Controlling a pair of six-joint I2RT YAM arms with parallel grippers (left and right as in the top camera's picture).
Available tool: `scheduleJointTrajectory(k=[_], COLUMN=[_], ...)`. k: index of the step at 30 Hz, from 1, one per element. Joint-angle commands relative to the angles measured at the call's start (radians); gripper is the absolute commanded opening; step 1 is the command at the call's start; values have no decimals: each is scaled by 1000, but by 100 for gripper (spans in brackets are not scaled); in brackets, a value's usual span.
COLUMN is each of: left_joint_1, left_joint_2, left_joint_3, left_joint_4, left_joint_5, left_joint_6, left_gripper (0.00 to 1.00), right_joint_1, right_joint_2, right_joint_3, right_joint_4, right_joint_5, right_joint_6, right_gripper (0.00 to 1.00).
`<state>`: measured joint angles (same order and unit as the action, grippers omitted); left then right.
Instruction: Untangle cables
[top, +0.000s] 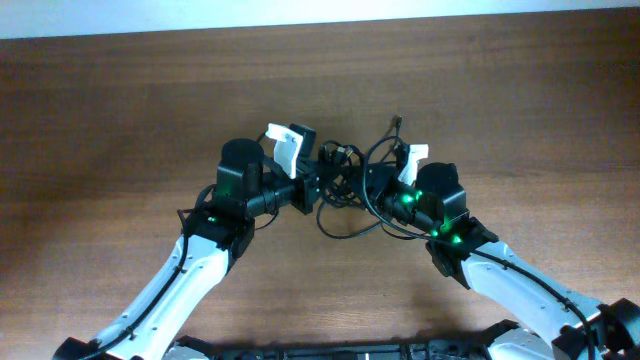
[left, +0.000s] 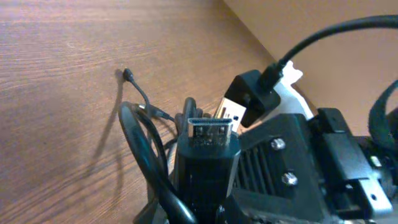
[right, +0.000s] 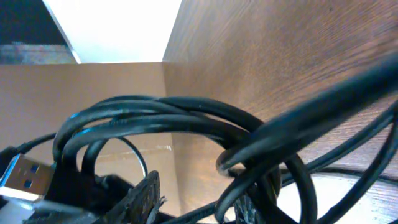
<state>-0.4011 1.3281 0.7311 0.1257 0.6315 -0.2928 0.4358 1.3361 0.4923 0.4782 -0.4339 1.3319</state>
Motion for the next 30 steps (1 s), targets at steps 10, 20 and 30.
scheduleJointTrajectory(k=[10,20,30], left_joint_1=[-34,9,245], left_joint_2=[-4,-4,-4], left_joint_3=[6,6,6], left_joint_4=[24,18,-175], left_joint_5=[132,56,15], left_joint_6=[-10,-10,19], left_gripper=[0,0,0], right_joint_1=[3,-54,-439], right_joint_2=[-5,-6,-6], right_joint_3=[4,4,4], right_joint_4=[-39,61,206], right_joint_5=[106,-9,-357], right_joint_6=[-7,-31,-73], right_gripper=[28,4,4])
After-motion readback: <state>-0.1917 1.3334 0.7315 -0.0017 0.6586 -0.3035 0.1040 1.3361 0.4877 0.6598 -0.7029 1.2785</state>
